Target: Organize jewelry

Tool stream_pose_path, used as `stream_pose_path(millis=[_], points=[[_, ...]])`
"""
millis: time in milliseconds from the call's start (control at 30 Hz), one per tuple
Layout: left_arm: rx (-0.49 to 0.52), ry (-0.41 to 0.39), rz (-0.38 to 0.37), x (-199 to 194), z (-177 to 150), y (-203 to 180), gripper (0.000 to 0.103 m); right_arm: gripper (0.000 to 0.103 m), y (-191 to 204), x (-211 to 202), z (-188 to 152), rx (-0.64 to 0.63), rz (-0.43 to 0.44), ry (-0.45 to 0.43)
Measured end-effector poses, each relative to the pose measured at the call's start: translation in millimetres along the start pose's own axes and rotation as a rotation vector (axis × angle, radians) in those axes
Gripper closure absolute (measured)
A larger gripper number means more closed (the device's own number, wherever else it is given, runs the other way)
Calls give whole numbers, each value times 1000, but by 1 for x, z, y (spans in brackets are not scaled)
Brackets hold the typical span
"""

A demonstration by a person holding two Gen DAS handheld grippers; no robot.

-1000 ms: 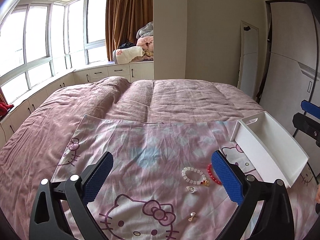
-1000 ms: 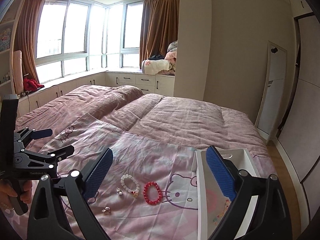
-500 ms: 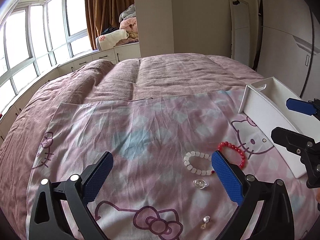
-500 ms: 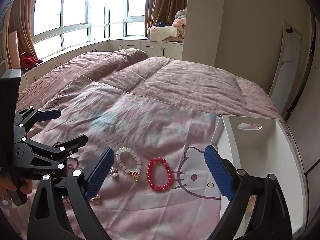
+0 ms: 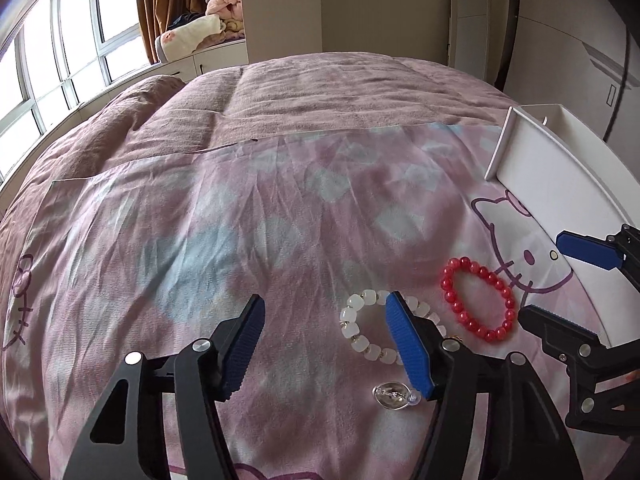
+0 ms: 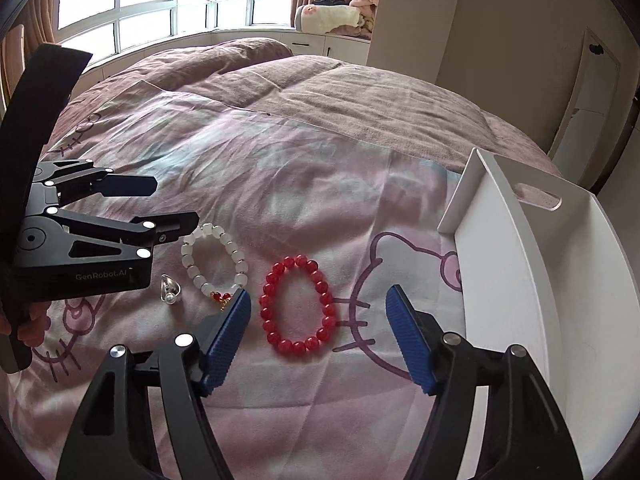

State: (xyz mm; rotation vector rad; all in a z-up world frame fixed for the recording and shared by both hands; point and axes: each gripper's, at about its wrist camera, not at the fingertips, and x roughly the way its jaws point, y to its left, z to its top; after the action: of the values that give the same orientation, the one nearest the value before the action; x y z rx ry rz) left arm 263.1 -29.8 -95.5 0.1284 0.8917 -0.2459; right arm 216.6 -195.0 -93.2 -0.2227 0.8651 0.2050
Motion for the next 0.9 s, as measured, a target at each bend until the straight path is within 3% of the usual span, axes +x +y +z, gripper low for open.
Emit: stream_pose_path(millis=[133,200,333,400,600,733,900], points=[[15,29,-1,14,-4,-4,43,36,-7,15,-6,22,1,35],[7,51,-10,21,-7,-4,60,40,-10,21,-8,30,2,47],[14,43,2,25,-14,-6,71,48,-15,33,-13,53,23,84],[12,44,-15,25,-15,-6,84,58,-16,39,-16,61,31,107],[-73,69,-98,17,-16,1,87,86,-12,39,-17,80,93,119],[-132,56,-129,5,-18,10,87,93,-7,31,-15,76,115,105],[-162,18,-142,-18,-12,16,87,93,-7,11,-8,96,141,68]])
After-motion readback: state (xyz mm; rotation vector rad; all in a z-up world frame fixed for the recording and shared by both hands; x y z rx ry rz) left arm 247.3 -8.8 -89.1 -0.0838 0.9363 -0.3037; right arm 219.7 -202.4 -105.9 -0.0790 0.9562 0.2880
